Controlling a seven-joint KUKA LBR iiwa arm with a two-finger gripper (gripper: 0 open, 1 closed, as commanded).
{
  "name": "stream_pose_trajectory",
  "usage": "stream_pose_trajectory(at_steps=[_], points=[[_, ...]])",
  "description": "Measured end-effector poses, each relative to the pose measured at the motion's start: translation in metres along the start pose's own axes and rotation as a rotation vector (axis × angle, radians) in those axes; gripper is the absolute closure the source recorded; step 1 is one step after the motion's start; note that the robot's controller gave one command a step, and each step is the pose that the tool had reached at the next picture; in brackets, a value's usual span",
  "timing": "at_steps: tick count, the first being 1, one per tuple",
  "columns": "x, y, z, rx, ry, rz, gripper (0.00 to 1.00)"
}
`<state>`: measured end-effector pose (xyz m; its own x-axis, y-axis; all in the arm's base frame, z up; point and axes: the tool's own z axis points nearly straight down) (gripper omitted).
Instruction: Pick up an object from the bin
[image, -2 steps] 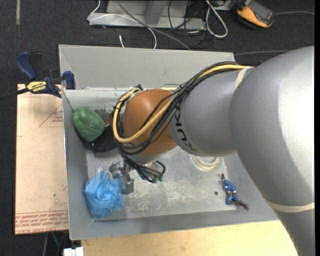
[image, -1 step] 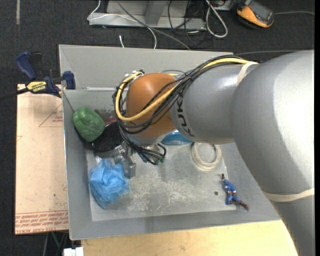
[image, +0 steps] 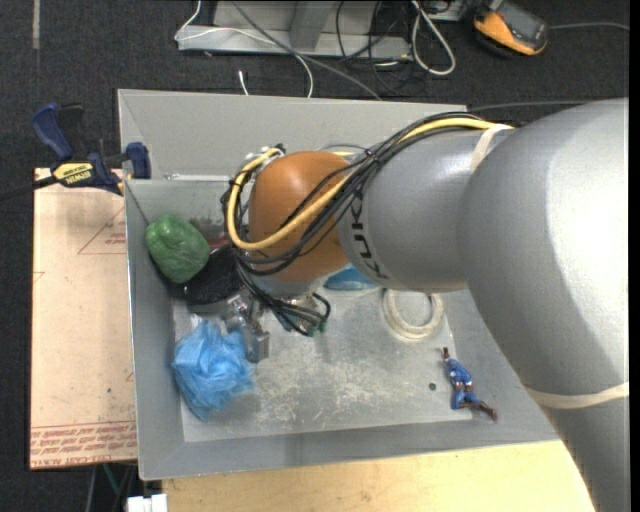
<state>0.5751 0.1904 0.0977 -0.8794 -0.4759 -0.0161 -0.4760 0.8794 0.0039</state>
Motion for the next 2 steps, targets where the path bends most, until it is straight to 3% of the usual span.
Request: stream_pose_trajectory(at_steps=[1,2], points=[[-0.0316,0.0273,0.0248,0.001,-0.005,-0.289,1.0],[-0.0298,0.0297,0.0248,-0.002,-0.004,-0.237,1.0]])
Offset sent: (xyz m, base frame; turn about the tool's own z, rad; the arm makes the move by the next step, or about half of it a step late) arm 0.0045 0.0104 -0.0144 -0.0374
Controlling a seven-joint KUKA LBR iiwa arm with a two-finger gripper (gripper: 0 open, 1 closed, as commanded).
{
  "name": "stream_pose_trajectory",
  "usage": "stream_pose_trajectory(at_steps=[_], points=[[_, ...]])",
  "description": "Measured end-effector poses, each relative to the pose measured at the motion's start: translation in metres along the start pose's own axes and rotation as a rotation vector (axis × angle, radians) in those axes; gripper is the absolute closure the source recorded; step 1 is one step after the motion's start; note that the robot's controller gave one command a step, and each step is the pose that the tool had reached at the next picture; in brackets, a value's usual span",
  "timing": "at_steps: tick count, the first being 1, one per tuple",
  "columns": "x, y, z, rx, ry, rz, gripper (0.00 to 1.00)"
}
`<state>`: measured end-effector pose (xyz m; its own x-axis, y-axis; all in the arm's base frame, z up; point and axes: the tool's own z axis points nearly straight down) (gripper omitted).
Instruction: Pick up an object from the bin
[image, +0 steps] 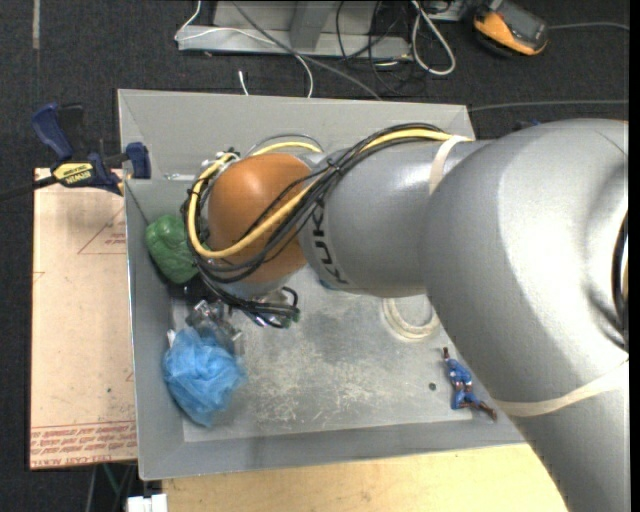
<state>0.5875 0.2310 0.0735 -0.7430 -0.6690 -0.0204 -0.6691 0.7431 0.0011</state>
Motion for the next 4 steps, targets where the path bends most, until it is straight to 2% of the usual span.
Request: stream_pose_trajectory(at_steps=[1,2,3,4], points=[[0.02,0.0,-0.045,0.0,0.0,-0.217,1.0],[0.012,-0.013,-0.016,-0.001,0.0,-0.114,1.0],[0.015,-0.008,-0.033,0.001,-0.004,-0.249,1.0],[0.028,-0.017,-0.079,-0.002,-0.002,-0.046,1.0]])
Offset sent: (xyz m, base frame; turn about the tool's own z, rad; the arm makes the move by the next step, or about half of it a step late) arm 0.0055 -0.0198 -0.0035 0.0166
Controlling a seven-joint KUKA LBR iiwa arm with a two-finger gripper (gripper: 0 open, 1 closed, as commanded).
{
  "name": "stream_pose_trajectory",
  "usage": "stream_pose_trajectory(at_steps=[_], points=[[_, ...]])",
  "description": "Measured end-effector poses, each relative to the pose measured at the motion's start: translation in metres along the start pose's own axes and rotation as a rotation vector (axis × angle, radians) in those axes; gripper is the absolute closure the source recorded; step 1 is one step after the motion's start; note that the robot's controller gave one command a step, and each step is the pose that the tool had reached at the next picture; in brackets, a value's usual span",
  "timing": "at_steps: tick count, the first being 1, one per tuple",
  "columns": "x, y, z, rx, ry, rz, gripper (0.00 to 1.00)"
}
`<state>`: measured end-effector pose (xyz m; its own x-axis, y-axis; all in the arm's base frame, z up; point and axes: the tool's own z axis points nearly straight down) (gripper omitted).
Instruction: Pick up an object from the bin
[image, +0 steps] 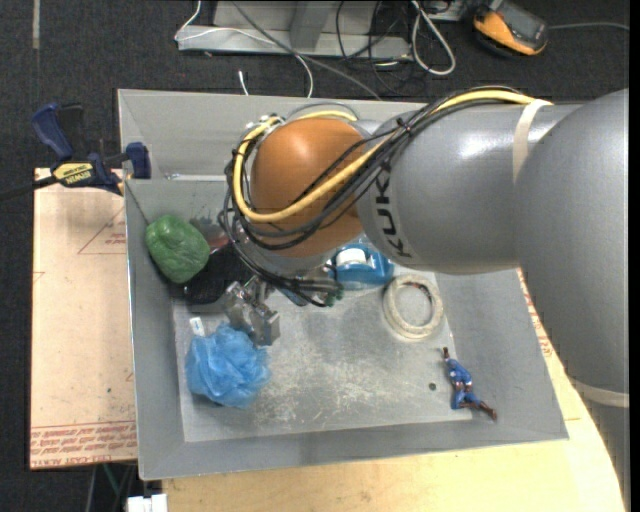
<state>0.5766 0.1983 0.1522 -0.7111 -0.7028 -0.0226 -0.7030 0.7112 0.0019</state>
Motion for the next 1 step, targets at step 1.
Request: stream_pose_trajectory(at_steps=[1], points=[[-0.0108,0.0032,0.0457,0.002,-0.004,-0.256,1.0]])
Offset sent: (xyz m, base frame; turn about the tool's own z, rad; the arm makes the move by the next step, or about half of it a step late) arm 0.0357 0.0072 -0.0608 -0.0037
